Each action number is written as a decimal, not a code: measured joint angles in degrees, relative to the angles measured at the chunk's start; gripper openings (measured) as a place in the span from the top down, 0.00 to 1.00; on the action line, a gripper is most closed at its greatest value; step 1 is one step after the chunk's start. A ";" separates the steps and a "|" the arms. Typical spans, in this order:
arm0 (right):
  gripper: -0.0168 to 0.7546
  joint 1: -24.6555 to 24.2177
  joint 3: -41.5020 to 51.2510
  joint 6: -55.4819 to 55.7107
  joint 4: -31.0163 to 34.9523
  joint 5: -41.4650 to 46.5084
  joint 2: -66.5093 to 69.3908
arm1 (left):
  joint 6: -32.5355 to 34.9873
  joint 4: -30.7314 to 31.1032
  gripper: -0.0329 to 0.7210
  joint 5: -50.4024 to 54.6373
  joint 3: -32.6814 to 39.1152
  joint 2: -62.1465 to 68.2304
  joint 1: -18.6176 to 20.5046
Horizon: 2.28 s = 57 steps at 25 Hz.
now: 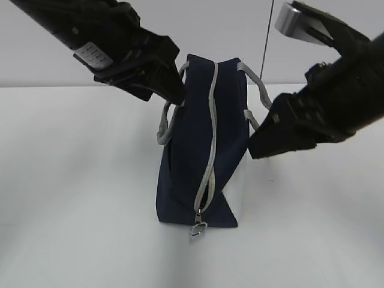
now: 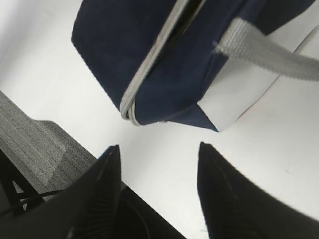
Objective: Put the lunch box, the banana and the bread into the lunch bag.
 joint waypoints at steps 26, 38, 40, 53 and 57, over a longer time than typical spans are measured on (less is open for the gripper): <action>0.50 0.20 31.65 -67.97 39.13 -7.13 0.79 | 5.30 -0.15 0.38 -9.47 19.47 -13.64 -0.73; 0.50 0.20 31.65 -95.73 58.58 -8.16 9.17 | 5.30 -0.12 0.38 -9.47 19.47 -13.64 -0.73; 0.50 0.20 31.65 -101.52 62.07 -8.25 11.83 | 5.30 -0.12 0.38 -9.47 19.47 -13.64 -0.73; 0.42 0.20 28.05 -114.30 72.31 -6.34 25.21 | 5.30 -0.04 0.38 -9.47 19.47 -13.64 -0.73; 0.33 0.20 27.57 -114.62 72.77 -6.99 27.00 | 5.30 0.04 0.38 -9.47 19.47 -13.64 -0.73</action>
